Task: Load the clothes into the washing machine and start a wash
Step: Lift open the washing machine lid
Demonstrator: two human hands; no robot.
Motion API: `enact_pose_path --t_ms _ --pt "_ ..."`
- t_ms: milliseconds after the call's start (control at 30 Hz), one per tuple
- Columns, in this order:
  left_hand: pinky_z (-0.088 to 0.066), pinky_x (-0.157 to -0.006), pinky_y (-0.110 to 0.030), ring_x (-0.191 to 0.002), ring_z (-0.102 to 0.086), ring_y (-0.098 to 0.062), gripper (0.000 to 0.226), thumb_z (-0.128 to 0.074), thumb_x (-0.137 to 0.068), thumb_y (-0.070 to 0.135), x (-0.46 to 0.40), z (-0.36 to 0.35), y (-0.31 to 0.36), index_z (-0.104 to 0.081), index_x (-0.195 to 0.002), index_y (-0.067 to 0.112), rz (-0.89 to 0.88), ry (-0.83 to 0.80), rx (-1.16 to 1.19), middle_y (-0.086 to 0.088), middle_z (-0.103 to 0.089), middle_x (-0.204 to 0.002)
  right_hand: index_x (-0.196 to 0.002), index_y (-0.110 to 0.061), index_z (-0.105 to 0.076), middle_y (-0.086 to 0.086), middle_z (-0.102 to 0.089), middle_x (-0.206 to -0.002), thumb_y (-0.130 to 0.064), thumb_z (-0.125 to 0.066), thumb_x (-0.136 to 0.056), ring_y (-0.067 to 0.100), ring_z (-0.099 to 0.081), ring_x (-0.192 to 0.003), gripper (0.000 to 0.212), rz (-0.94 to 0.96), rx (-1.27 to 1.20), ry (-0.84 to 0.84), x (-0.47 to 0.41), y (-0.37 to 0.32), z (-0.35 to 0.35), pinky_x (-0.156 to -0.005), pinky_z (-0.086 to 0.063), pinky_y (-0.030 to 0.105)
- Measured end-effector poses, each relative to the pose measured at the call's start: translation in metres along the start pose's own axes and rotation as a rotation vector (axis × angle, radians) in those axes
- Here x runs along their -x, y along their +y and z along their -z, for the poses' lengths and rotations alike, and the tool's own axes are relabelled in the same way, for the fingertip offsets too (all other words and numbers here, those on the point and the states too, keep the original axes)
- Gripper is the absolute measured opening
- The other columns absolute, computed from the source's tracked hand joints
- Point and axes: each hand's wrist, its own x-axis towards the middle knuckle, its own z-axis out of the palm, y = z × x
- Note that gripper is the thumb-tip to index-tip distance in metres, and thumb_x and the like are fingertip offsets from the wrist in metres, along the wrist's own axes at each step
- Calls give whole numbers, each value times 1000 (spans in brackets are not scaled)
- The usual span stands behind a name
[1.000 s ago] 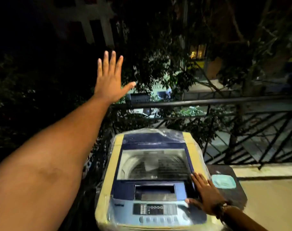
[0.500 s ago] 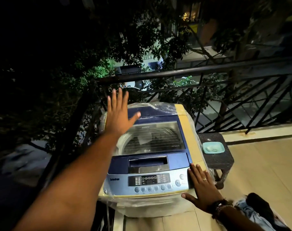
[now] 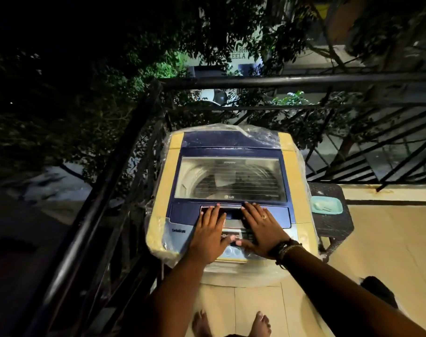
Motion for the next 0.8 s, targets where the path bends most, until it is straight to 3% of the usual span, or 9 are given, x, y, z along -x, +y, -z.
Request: enact_pose_path --t_ms 67,167,267,367,433,567,733,800 --pt "-17 -123 -46 -150 -18 -28 74 -28 -97 65 3 5 0 -25 -156 20 -3 11 -10 -7 -19 -164 -156 -9 -27 13 -36 -156 -83 -34 -84 37 -38 -140 103 32 6 9 -7 -9 -3 -119 -29 49" --pt "-27 -118 -41 -135 -37 -24 62 -36 -99 57 5 16 1 -34 -150 22 -26 19 -2 -5 -43 -146 -158 -11 -19 10 -41 -149 -85 -25 -79 33 -41 -133 108 40 64 -40 -7 -16 -4 -117 -30 44" --pt "-36 -109 -40 -125 -44 -25 49 -41 -100 49 2 26 2 -44 -141 21 -13 3 15 -5 -50 -134 -154 -12 -28 9 -46 -143 -86 -33 -77 31 -44 -129 107 23 77 -66 -9 -19 -3 -113 -33 42" --pt "-41 -99 -41 -118 -48 -26 41 -45 -99 48 -7 40 1 -52 -128 20 -19 -39 -10 -6 -54 -127 -134 -15 -47 9 -58 -127 -85 -50 -74 31 -55 -114 92 30 90 -83 -24 -22 13 -98 -44 39" --pt "-40 -98 -39 -115 -49 -24 40 -48 -95 53 -11 50 -5 -54 -121 23 -60 -16 -2 -2 -57 -122 -131 -16 -46 10 -62 -124 -82 -58 -73 33 -60 -110 89 39 92 -99 -32 -24 32 -92 -48 39" --pt "-36 -93 -36 -103 -49 -15 43 -43 -86 70 -25 95 -24 -48 -107 33 -218 193 -40 10 -57 -107 -137 -16 -38 10 -69 -109 -75 -55 -81 34 -66 -97 83 97 233 96 -39 -22 83 -74 -52 40" --pt "-43 -92 -38 -110 -55 -21 54 -59 -86 57 -70 173 -43 -51 -128 25 -405 406 -286 2 -58 -119 -134 -16 -41 12 -70 -105 -50 -54 -95 34 -68 -92 54 65 352 279 -73 -11 171 -68 -50 39" --pt "-45 -88 -38 -109 -57 -22 57 -61 -86 56 -93 206 -52 -52 -132 25 -399 494 -345 2 -60 -118 -129 -14 -44 14 -66 -109 -50 -59 -91 37 -66 -94 55 37 301 374 -88 -7 200 -70 -48 40"
